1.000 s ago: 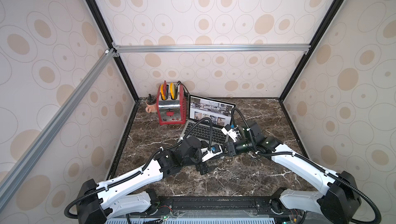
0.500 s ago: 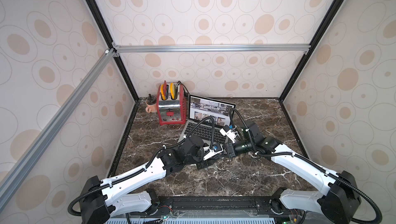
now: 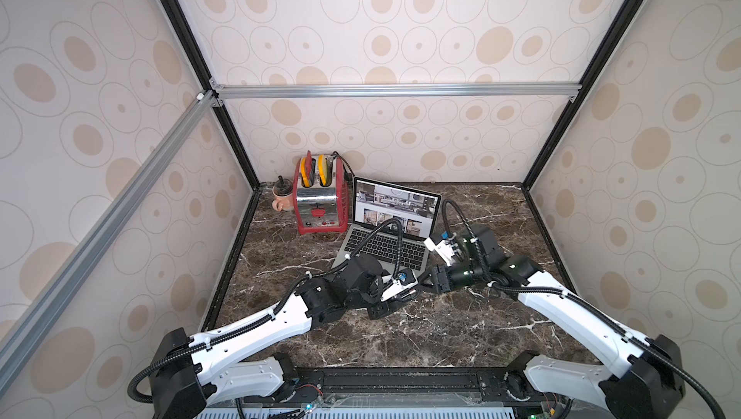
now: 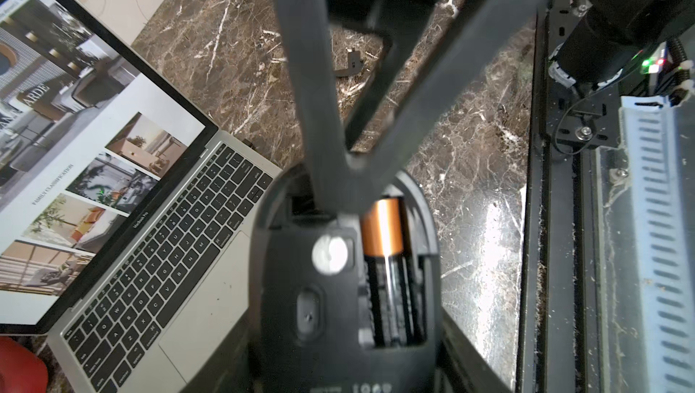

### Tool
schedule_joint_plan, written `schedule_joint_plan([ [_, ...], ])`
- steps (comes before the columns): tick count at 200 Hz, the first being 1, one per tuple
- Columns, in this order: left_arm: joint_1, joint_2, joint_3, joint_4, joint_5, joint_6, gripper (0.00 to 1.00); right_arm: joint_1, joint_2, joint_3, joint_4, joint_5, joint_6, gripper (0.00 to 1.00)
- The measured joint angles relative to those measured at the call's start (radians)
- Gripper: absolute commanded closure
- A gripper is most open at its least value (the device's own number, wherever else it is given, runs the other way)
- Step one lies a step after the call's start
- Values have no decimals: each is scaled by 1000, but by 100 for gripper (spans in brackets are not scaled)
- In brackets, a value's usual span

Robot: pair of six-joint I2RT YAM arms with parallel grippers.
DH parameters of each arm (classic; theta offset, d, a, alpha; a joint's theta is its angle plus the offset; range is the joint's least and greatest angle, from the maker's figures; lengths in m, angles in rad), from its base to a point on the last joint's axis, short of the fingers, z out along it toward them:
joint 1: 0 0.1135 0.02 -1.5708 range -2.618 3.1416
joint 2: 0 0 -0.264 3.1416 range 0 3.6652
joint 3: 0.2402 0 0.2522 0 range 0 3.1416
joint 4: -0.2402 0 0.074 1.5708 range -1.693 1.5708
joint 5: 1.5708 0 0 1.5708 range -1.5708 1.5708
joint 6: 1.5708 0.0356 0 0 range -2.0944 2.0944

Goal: Insert the wireless mouse receiver into the laptop
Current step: Adjust the mouse as needed, then pick up the lid from the center of the board.

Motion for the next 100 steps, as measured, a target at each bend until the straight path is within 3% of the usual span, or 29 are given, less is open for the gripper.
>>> schedule_joint_plan([
  [23, 0, -11, -6, 1, 18, -13, 100, -81, -31, 26, -174, 277, -77, 54],
  [46, 0, -34, -21, 0, 33, -16, 100, -128, 64, 57, -281, 505, -147, 58],
  [100, 0, -74, -36, -3, 52, -16, 100, -161, 406, 96, -302, 731, -224, 60],
])
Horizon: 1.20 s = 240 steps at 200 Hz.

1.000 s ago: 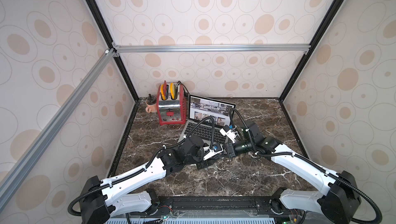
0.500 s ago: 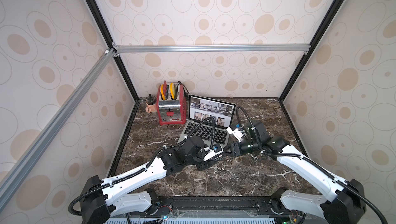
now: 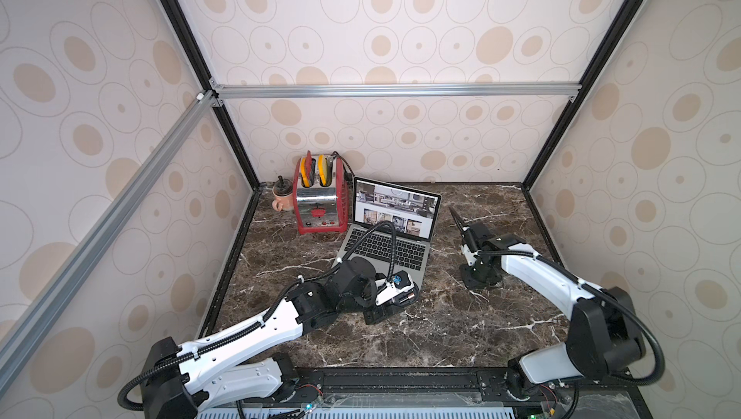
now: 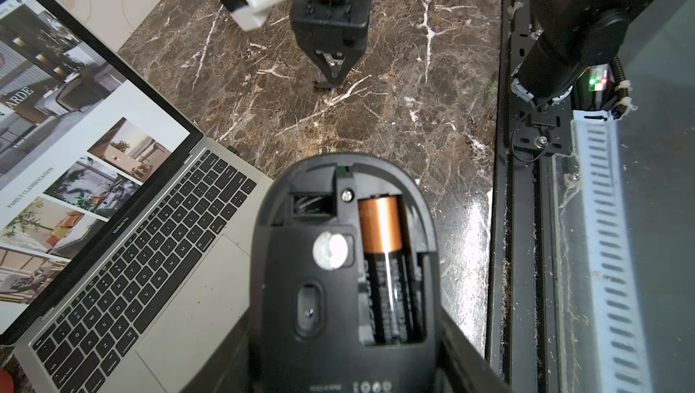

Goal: Insert the wireless mouse receiver into the laptop
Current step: Pick up the lid from the center of the board.

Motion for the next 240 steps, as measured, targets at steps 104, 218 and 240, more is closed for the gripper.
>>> schedule_joint_plan([
  [104, 0, -7, -19, 0, 13, -1, 100, 0, 192, 37, 48, 134, -49, 65],
  [218, 0, -7, -19, 0, 16, 0, 100, -11, 272, 62, 48, 174, -45, 80],
  [240, 0, -8, -21, 0, 16, 0, 100, -21, 285, 77, 42, 173, -44, 83],
])
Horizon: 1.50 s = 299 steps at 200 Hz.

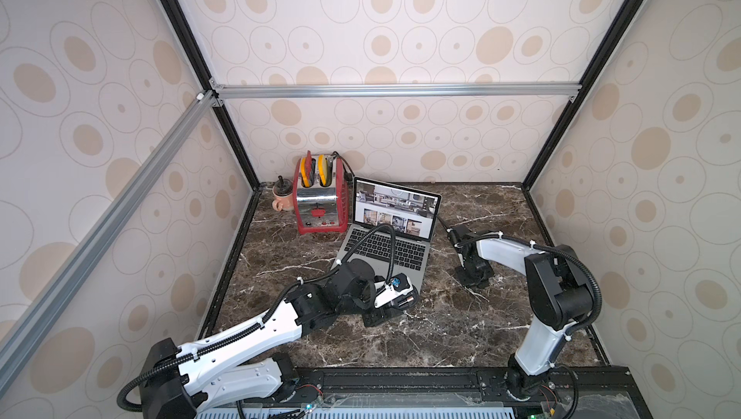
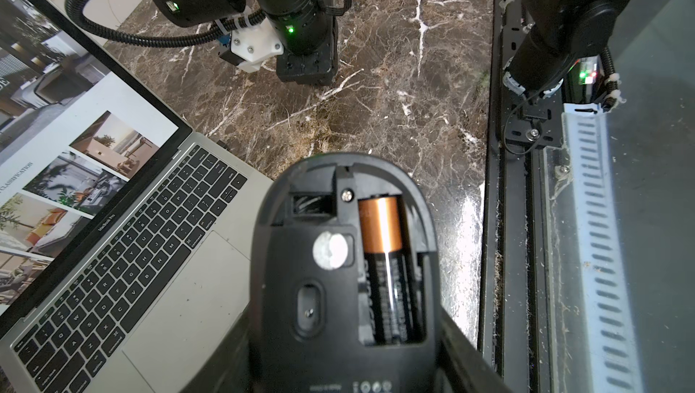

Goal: Insert the wireless mouse receiver into the laptop
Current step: Pick up the lid from the center of the board, then close the lid on the mouse.

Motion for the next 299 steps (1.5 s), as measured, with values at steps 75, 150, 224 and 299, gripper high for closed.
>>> schedule_joint_plan([
  [75, 0, -11, -1, -5, -1, 0, 100, -3, 26, 38, -29, 24, 12, 98],
  [150, 13, -12, -6, -3, 36, 0, 100, -5, -283, 77, -44, -217, 6, 100],
  [224, 116, 6, -6, 57, 162, -20, 100, -5, -777, -106, 393, -1035, 268, 100],
  [299, 120, -9, 13, 72, 156, 26, 100, -3, -830, -264, 998, -1455, 758, 100],
])
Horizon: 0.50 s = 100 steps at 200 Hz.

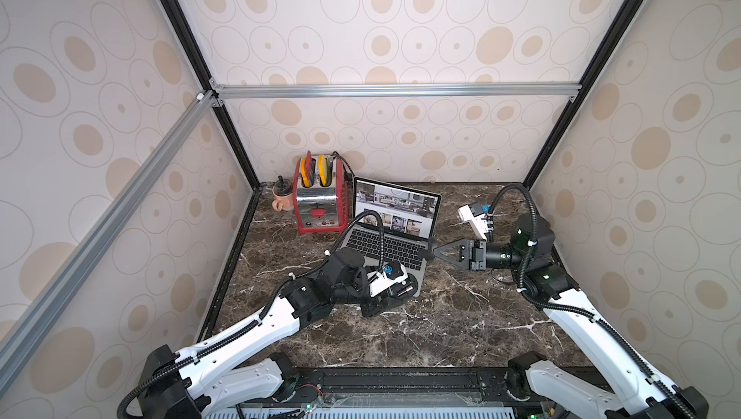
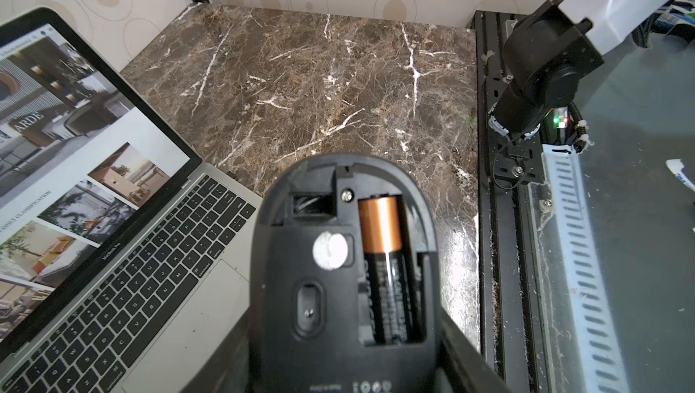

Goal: Insert the wireless mouse receiver into the laptop
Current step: Close the lid on the mouse.

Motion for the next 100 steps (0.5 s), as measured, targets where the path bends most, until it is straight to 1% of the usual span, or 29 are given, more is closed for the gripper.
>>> schedule_joint_plan([
  [24, 0, -12, 10, 21, -21, 16, 100, 23, 7, -31, 140, -44, 109, 100],
  [58, 0, -39, 21, 23, -58, 65, 100, 101, 54, -42, 269, -93, 214, 100],
  [77, 0, -60, 22, 19, -77, 94, 100, 118, 84, -42, 293, -116, 242, 100],
  [100, 0, -87, 22, 19, -95, 119, 100, 130, 107, -42, 278, -137, 237, 100],
])
